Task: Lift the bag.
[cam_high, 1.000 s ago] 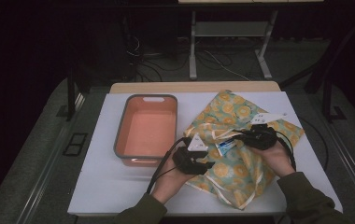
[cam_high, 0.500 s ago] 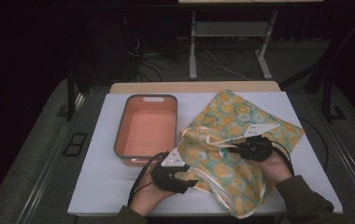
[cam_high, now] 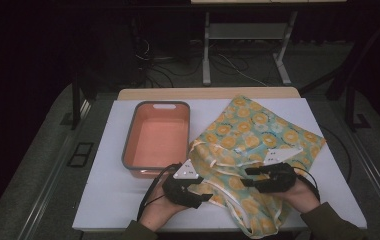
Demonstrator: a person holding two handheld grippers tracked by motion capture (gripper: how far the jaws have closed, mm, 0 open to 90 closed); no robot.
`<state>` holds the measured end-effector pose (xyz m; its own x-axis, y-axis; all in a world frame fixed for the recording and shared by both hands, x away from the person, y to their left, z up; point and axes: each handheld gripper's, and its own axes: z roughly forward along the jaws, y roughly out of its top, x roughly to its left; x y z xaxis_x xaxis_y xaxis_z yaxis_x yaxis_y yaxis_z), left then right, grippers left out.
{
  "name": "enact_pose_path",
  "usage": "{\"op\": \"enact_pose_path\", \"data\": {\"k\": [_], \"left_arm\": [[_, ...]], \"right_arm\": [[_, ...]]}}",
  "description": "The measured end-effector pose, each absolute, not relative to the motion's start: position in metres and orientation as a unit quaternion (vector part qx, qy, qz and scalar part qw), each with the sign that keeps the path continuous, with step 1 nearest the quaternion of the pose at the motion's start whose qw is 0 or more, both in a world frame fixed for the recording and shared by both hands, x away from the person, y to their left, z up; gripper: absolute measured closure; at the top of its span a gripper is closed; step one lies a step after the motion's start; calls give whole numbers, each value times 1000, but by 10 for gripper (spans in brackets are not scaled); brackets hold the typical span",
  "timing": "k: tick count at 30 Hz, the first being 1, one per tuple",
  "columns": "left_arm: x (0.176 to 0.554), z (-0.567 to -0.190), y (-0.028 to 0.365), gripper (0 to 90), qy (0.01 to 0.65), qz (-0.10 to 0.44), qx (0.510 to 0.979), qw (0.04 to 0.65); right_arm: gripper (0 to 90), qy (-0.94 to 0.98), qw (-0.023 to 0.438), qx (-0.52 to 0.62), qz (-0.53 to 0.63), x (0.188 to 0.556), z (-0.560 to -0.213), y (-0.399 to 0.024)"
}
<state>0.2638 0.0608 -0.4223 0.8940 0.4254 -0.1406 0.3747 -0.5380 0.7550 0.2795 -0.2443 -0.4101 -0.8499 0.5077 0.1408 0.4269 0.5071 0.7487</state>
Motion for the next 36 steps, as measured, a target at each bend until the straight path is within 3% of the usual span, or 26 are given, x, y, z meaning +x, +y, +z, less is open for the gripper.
{"op": "enact_pose_path", "data": {"k": [14,16,19,21,36], "left_arm": [[265,-423,63,366,236,32,874,423],[265,-422,63,365,237,33,873,424],[265,-422,63,363,238,35,872,426],[265,-421,63,360,239,38,871,427],[291,-395,26,331,244,83,848,462]], "right_arm": [[434,907,34,237,346,255,-445,-217],[510,911,49,228,340,252,-445,-214],[773,916,68,217,331,252,-443,-213],[881,919,77,214,322,253,-442,-216],[892,893,112,252,356,280,-418,-262]]}}
